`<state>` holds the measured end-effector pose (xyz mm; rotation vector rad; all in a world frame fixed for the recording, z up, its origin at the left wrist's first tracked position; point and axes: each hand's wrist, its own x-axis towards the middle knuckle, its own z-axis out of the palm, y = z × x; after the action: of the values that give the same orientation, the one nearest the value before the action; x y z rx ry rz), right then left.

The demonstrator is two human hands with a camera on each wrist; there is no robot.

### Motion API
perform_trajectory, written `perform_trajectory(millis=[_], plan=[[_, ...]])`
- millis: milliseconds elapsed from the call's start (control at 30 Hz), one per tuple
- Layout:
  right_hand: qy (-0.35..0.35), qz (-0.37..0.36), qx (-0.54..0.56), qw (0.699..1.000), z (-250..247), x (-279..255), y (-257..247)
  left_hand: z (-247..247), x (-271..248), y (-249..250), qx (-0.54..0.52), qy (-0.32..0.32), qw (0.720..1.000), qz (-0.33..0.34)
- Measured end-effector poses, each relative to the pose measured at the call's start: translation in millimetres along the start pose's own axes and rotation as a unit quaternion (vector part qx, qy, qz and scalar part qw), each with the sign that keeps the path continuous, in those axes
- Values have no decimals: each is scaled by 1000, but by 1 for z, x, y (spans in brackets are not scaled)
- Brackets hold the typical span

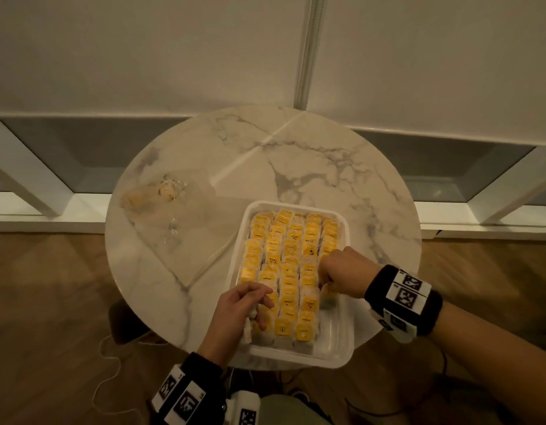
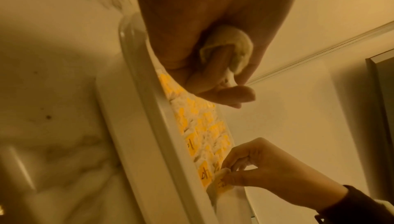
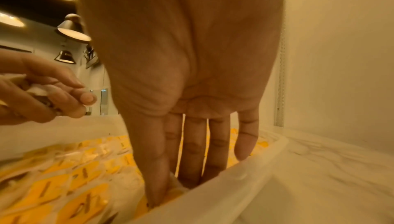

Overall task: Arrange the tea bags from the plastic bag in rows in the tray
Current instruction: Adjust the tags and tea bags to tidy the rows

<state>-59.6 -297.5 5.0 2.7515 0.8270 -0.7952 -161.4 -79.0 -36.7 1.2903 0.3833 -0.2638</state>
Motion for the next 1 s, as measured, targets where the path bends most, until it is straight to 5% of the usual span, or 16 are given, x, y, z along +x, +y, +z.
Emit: perform_trajectory(millis=[533,633,800,1000], plan=[[83,52,-43,994,-3,-1,2,-1,3,8,28,-7,1000,8],[104,28,-11,994,4,-16,0,0,5,11,-15,0,1000,-16],[23,-11,-16,1000,23,-20,-17,2,6,11,-154,-11,984,-90],[62,16,39,997,20,-5,-12,3,4,15,-170,-21,979,-108]])
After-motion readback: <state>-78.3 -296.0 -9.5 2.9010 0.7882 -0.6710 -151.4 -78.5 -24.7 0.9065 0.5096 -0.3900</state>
